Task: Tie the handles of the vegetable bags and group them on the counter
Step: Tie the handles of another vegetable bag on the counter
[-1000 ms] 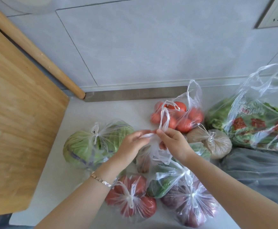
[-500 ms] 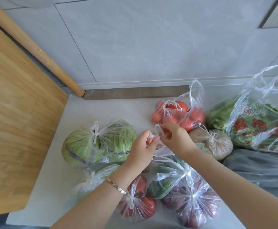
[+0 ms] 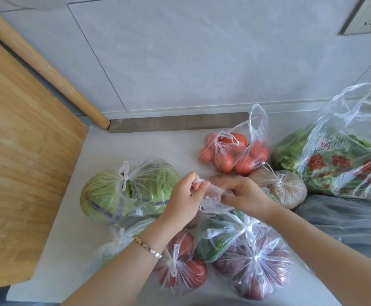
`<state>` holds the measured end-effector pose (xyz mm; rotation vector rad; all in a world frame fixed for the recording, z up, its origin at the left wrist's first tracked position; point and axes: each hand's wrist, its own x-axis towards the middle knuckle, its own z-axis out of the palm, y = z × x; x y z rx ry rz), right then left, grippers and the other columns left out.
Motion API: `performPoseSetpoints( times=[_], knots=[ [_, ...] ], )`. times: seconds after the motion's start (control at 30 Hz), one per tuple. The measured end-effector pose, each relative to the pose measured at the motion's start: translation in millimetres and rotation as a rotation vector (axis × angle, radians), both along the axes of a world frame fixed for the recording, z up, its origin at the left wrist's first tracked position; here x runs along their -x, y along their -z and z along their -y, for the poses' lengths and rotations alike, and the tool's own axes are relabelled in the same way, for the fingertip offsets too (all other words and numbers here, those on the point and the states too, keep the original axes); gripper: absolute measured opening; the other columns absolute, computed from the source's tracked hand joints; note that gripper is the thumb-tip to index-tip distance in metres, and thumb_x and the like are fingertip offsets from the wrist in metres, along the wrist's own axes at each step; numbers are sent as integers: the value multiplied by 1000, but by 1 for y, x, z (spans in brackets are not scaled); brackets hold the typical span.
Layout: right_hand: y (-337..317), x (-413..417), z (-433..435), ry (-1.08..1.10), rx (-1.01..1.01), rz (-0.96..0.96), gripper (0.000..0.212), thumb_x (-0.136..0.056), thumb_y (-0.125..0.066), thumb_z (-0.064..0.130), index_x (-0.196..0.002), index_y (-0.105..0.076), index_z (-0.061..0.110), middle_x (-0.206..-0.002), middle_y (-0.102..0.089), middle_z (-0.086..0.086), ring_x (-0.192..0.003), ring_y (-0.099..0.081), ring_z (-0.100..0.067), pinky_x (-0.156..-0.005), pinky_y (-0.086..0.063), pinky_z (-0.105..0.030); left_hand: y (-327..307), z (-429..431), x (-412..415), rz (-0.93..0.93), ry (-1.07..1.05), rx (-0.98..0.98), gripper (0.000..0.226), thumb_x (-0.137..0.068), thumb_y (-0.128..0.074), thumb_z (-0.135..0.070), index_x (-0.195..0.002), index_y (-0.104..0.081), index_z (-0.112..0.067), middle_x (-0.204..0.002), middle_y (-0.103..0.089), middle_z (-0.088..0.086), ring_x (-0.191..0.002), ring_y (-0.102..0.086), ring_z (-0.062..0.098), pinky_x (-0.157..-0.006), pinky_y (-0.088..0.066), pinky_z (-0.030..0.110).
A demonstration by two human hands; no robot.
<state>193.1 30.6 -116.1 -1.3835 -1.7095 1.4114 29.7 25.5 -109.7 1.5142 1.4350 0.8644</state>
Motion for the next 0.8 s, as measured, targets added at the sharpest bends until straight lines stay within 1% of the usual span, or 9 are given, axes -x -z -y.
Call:
performPoseSetpoints(
  times=[0.07, 0.13, 0.23, 0.33, 0.43, 0.53, 0.63, 0.73, 0.8],
  knots=[
    [2, 1, -1, 99, 57, -49, 9, -74, -67, -1, -74, -65, -10, -69, -57, -23, -63, -47, -22, -64, -40, -33, -1, 0, -5, 28, -11, 34, 43, -89, -54, -8, -60, -24, -17, -57, -38, -7, -49, -44, -6, -53, -35, 7],
    [6, 6, 0, 230, 64, -31, 16, -74, -69, 0, -77, -62, -14, -63, -49, -13, -59, -40, -13, -57, -36, -26, -1, -2, -11, 78, -62, 80, 43, -89, -55, -10, -60, -23, -17, -61, -37, -2, -53, -40, 0, -53, -35, 8],
    [1, 15, 1, 378, -29, 13, 19, -72, -71, 1, -77, -57, -10, -59, -42, -4, -53, -31, -7, -50, -30, -17, -1, -7, -16, 115, -154, 169, 43, -88, -55, -13, -60, -23, -17, -61, -31, 2, -57, -31, 12, -47, -29, 11],
    [-9, 22, 3, 381, 14, -199, 19, -77, -68, 2, -88, -55, 11, -59, -45, -1, -41, -41, -3, -43, -37, -13, -3, -9, -14, 174, -189, 254, 40, -85, -59, -14, -58, -29, -17, -56, -36, -1, -57, -33, 12, -48, -30, 14],
    [-20, 20, -4, 420, 10, -233, 21, -92, -49, 13, -72, -54, 16, -65, -51, 1, -52, -50, 3, -55, -41, -11, -7, -13, -3, 214, -217, 343, 40, -82, -63, -16, -56, -34, -18, -57, -38, 2, -56, -34, 14, -52, -31, 20],
    [-22, 12, -10, 498, 157, -317, 32, -96, -42, 24, -78, -62, 8, -76, -57, 0, -73, -54, -7, -76, -43, -23, -13, -21, 7, 629, -283, 528, 21, -86, -59, -13, -66, -52, -12, -77, -59, 9, -73, -58, 21, -80, -47, 30],
    [-7, 4, -9, 628, 371, -522, 35, -93, -39, 5, -61, -54, 9, -58, -57, -3, -65, -53, -17, -67, -48, -24, -12, -23, 18, 1093, -411, 644, 11, -92, -47, -13, -84, -51, -6, -85, -63, 8, -79, -66, 17, -89, -49, 37],
    [7, -14, -8, 897, 579, -575, 34, -89, -38, 0, -58, -44, 13, -41, -57, 4, -57, -54, -16, -51, -41, -23, -2, -25, 35, 1244, -567, 644, 21, -94, -45, -14, -74, -47, -8, -59, -52, 2, -57, -54, 12, -85, -50, 38],
    [16, -26, -8, 1039, 655, -557, 33, -86, -37, -3, -56, -41, 12, -39, -54, 2, -50, -54, -14, -44, -40, -21, 4, -25, 39, 1150, -586, 645, 25, -92, -48, -12, -68, -45, -9, -52, -45, -1, -48, -44, 9, -77, -50, 32]
  ],
)
